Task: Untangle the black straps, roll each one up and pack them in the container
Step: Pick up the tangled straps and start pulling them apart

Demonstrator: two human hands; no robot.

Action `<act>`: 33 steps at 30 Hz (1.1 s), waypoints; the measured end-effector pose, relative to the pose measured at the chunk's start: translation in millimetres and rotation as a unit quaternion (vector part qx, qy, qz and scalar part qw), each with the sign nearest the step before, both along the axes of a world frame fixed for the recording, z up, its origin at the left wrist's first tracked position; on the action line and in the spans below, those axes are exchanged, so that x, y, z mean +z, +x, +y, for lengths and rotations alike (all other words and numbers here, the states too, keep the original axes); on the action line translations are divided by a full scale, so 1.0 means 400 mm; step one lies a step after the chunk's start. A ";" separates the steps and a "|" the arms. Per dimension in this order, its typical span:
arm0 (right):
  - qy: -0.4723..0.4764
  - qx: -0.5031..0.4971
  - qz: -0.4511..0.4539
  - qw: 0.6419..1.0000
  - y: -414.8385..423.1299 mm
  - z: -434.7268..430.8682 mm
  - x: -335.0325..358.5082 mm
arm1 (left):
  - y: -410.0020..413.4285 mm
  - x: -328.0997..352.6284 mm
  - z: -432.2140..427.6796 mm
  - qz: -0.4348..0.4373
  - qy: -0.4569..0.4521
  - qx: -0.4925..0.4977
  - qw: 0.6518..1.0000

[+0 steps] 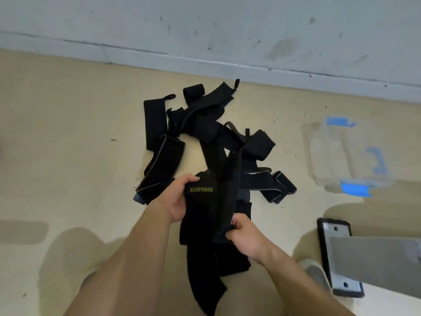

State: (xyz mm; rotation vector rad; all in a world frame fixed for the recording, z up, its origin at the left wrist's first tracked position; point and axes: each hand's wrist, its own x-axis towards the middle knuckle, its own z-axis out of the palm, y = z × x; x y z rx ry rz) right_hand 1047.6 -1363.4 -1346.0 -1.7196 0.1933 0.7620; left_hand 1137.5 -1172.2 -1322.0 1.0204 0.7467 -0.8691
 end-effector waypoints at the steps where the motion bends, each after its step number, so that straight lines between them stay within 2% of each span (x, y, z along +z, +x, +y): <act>1: -0.012 0.028 0.011 0.999 -0.003 -0.010 0.002 | -0.009 0.007 -0.010 0.001 0.012 -0.011 1.000; 3: -0.054 0.035 0.028 0.998 0.001 -0.033 -0.001 | -0.024 0.020 -0.026 -0.011 0.040 -0.021 0.999; 4: -0.077 -0.004 0.030 0.997 0.007 -0.043 -0.003 | -0.032 0.026 -0.032 -0.021 0.052 -0.029 0.998; 6: -0.089 -0.170 0.040 0.981 0.030 -0.056 0.020 | -0.053 0.052 -0.040 -0.050 0.080 -0.067 0.993; 8: 0.005 -0.306 0.067 0.950 0.060 -0.056 0.060 | -0.084 0.064 -0.037 -0.068 0.101 -0.121 0.985; 9: 0.058 -0.333 0.093 0.937 0.075 -0.056 0.076 | -0.100 0.068 -0.032 -0.076 0.109 -0.152 0.979; 11: 0.104 -0.350 0.128 0.922 0.095 -0.050 0.096 | -0.129 0.064 -0.025 -0.092 0.137 -0.247 0.955; 13: 0.082 -0.345 0.122 0.927 0.105 -0.045 0.086 | -0.151 0.058 -0.022 -0.093 0.148 -0.330 0.928; 16: 0.079 -0.346 0.105 0.929 0.098 -0.047 0.073 | -0.175 0.049 -0.018 -0.081 0.137 -0.381 0.911; 18: 0.092 -0.346 0.113 0.927 0.090 -0.058 0.061 | -0.181 0.040 0.001 -0.082 0.139 -0.351 0.923; 21: 0.123 -0.336 0.128 0.925 0.069 -0.078 0.045 | -0.176 0.025 0.036 -0.078 0.135 -0.209 0.965; 23: 0.117 -0.303 0.123 0.938 0.051 -0.089 0.031 | -0.162 0.022 0.052 -0.079 0.109 -0.149 0.980; 27: 0.053 -0.267 0.096 0.957 0.028 -0.104 0.020 | -0.120 0.041 0.058 -0.112 0.036 -0.106 0.987; 33: -0.029 -0.302 0.037 0.952 0.042 -0.105 -0.017 | -0.085 0.017 0.014 -0.126 0.044 -0.078 0.988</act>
